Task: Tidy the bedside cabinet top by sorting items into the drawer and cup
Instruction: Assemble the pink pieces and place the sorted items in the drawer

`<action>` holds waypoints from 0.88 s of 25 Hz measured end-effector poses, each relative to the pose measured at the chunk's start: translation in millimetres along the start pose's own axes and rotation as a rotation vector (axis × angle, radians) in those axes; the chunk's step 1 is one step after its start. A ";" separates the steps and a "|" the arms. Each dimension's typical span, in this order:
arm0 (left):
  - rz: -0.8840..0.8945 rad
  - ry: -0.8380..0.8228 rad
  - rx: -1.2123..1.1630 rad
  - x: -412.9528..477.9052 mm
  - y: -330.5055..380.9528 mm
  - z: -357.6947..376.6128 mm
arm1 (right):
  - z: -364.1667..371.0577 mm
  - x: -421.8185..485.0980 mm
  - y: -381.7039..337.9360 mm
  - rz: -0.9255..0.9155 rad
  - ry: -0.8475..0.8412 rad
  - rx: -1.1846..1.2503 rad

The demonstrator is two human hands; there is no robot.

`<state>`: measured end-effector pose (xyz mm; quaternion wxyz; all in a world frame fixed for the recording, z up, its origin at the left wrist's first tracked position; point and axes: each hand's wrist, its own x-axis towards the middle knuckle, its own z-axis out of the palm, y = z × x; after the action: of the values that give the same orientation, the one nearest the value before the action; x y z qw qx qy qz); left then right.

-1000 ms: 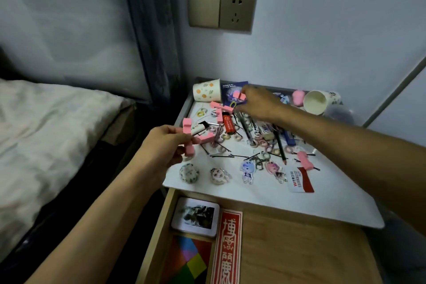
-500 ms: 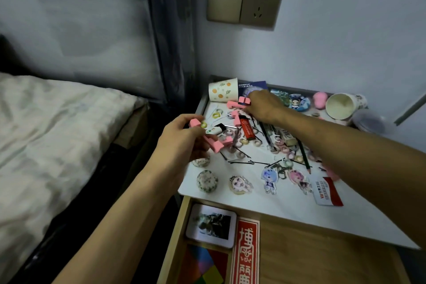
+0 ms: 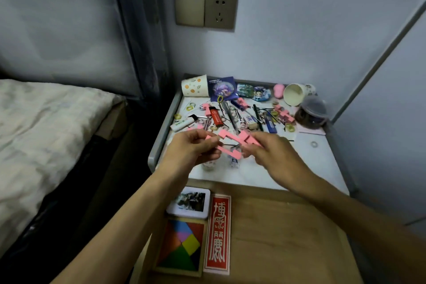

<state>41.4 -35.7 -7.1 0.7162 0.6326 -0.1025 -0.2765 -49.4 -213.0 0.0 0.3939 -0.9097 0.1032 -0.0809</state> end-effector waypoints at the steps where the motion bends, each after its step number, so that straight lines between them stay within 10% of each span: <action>1: -0.003 -0.022 -0.001 -4.4 -4.1 5.3 | 2.6 -12.8 2.9 0.004 0.017 0.015; 22: -0.011 -0.066 0.022 3.9 -23.4 30.7 | 15.4 -38.0 26.1 0.054 0.158 0.376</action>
<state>23.1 -64.9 -24.9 0.7040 0.6314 -0.1257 -0.2998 -85.9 -210.2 -32.1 0.5496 -0.8079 0.1414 -0.1591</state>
